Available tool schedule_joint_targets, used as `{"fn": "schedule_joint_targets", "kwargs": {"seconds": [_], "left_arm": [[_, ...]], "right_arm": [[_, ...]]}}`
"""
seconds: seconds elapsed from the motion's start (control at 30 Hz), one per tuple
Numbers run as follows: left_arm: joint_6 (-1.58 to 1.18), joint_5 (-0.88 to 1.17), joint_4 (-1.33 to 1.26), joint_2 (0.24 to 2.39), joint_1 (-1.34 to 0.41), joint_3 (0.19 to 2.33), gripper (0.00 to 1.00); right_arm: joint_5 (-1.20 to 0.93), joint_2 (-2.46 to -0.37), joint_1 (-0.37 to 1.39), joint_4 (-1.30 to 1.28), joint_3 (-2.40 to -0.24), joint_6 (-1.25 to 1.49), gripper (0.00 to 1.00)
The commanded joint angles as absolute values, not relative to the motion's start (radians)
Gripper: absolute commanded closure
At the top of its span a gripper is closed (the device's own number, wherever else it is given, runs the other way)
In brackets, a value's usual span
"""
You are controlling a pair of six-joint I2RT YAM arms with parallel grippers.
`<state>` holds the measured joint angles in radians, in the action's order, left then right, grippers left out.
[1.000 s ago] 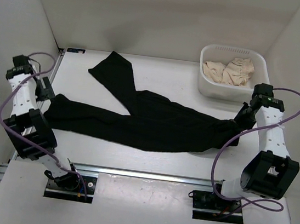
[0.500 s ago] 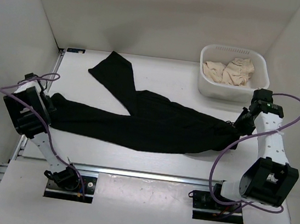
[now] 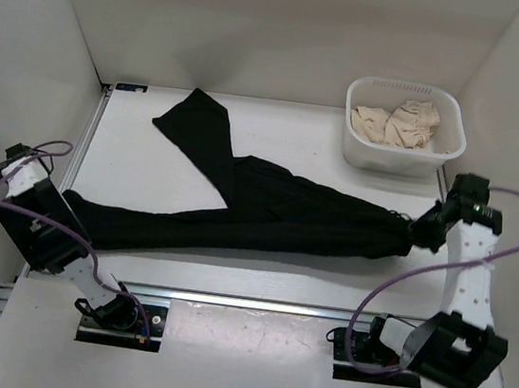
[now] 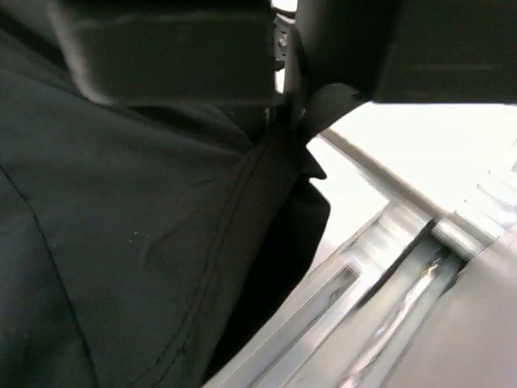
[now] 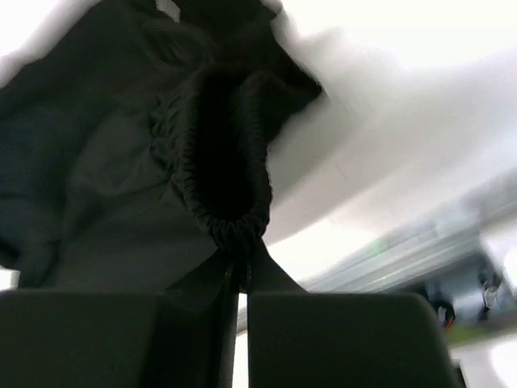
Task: Fold and stack the trousers
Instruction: Flatten the trousers out
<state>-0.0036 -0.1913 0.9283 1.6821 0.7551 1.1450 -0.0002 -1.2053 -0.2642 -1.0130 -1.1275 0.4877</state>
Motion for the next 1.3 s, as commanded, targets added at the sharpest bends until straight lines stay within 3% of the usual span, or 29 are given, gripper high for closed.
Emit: {"fn": "schedule_joint_targets", "kwargs": {"seconds": [0.0, 0.03, 0.07, 0.1, 0.17, 0.37, 0.57, 0.67, 0.7, 0.73, 0.77, 0.87, 0.9, 1.07, 1.27], "left_arm": [[0.0, -0.314, 0.948, 1.577, 0.753, 1.021, 0.79], [0.0, -0.314, 0.939, 1.577, 0.765, 0.99, 0.78], [0.0, -0.314, 0.922, 1.577, 0.765, 0.964, 0.78], [0.0, -0.324, 0.922, 1.594, 0.779, 0.927, 0.78], [0.0, -0.324, 0.922, 1.614, 0.792, 0.905, 0.78], [0.0, -0.324, 0.913, 1.623, 0.844, 0.896, 0.77], [0.0, -0.324, 0.904, 1.632, 0.862, 0.914, 0.74], [0.0, -0.336, 0.904, 1.632, 0.873, 0.914, 0.7], [0.0, -0.336, 0.904, 1.632, 0.885, 0.914, 0.67], [0.0, -0.336, 0.904, 1.632, 0.885, 0.914, 0.57], [0.0, -0.324, 0.904, 1.632, 0.885, 0.936, 0.4], [0.0, -0.238, 0.952, 1.585, 0.885, 1.033, 0.2], [0.0, -0.21, 0.969, 1.569, 0.885, 1.069, 0.0], [0.0, -0.029, 1.048, 1.5, 0.836, 1.29, 0.0], [0.0, 0.245, 1.081, 1.552, 0.666, 1.491, 0.0]], "right_arm": [[0.104, -1.065, -0.282, -1.086, -0.916, 0.627, 0.97], [0.116, -1.048, -0.297, -1.086, -0.808, 0.65, 0.87], [0.117, -1.036, -0.307, -1.072, -0.764, 0.687, 0.41], [0.133, -1.026, -0.32, -1.072, -0.735, 0.708, 0.24], [0.193, -1.015, -0.331, -1.094, -0.718, 0.759, 0.08], [0.242, -0.979, -0.331, -1.103, -0.798, 0.786, 0.07], [0.231, -1.035, -0.331, -0.997, -0.689, 0.822, 0.07], [0.271, -1.063, -0.37, -0.983, -0.663, 0.822, 0.14], [0.281, -1.063, -0.37, -0.994, -0.652, 0.834, 0.16], [0.294, -1.063, -0.37, -1.005, -0.663, 0.834, 0.16], [0.314, -1.054, -0.37, -1.028, -0.673, 0.834, 0.16], [0.368, -1.045, -0.37, -1.089, -0.782, 0.853, 0.08], [0.429, -1.036, -0.37, -1.139, -0.82, 0.853, 0.08], [0.509, -1.035, -0.347, -1.204, -1.035, 0.874, 0.06], [0.419, -1.097, -0.324, -1.105, -1.189, 0.769, 0.06]]}}
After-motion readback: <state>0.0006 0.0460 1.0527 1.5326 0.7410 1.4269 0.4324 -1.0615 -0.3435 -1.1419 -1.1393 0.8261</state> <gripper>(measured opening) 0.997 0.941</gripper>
